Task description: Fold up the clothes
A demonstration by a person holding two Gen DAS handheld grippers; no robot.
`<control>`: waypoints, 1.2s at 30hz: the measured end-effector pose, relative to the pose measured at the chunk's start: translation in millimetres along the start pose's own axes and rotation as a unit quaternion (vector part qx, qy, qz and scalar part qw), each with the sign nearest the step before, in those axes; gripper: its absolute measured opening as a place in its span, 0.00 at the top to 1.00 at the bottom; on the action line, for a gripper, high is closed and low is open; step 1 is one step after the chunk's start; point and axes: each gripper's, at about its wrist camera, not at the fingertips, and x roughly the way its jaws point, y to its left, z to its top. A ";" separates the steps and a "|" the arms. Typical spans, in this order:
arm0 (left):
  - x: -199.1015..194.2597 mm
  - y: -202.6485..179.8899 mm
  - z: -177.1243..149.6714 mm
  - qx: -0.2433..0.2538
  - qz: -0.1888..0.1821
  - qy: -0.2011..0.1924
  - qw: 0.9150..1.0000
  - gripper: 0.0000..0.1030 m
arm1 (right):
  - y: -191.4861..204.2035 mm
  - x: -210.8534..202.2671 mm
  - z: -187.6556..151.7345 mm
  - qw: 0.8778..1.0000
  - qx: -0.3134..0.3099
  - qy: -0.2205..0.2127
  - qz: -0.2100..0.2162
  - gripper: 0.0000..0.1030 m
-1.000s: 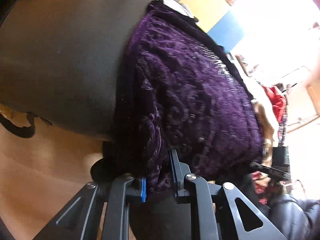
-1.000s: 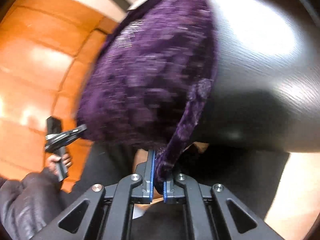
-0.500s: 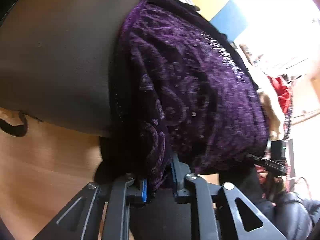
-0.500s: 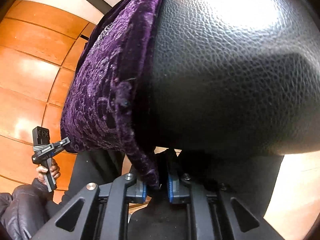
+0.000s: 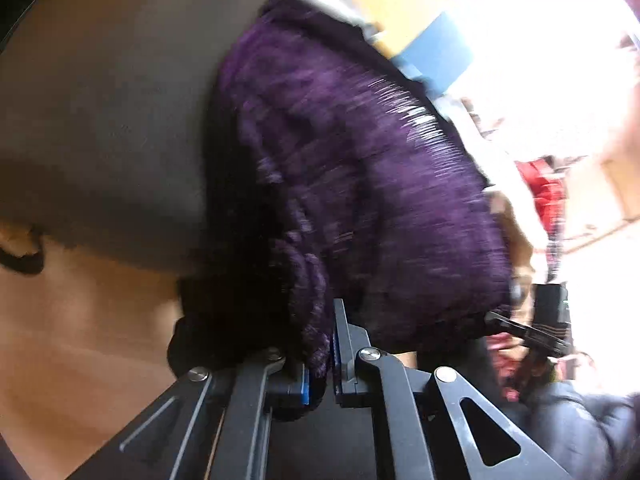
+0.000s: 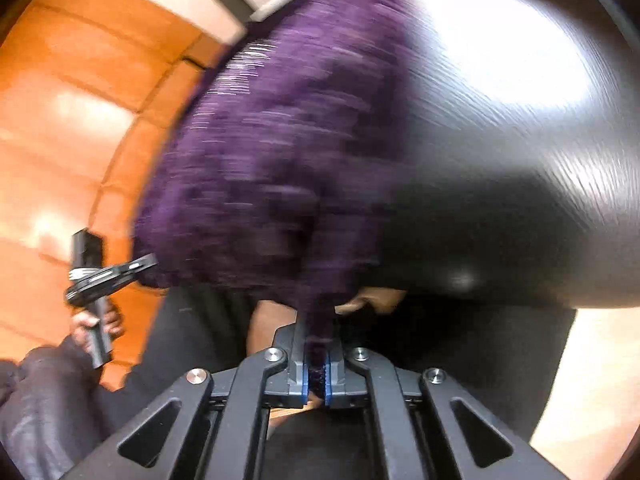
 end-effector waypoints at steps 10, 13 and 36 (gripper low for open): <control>-47.4 -42.7 72.9 0.026 -0.157 -0.084 0.984 0.93 | 45.7 -54.5 67.4 0.984 -0.044 -0.110 0.135 0.97; -49.5 -51.5 112.8 0.031 -0.192 -0.113 0.974 0.93 | 46.8 -63.3 112.1 0.979 -0.049 -0.140 0.143 0.97; 27.7 17.1 147.1 -0.089 -0.083 -0.027 0.992 0.94 | -51.3 -21.7 163.0 0.992 0.047 -0.084 0.077 0.90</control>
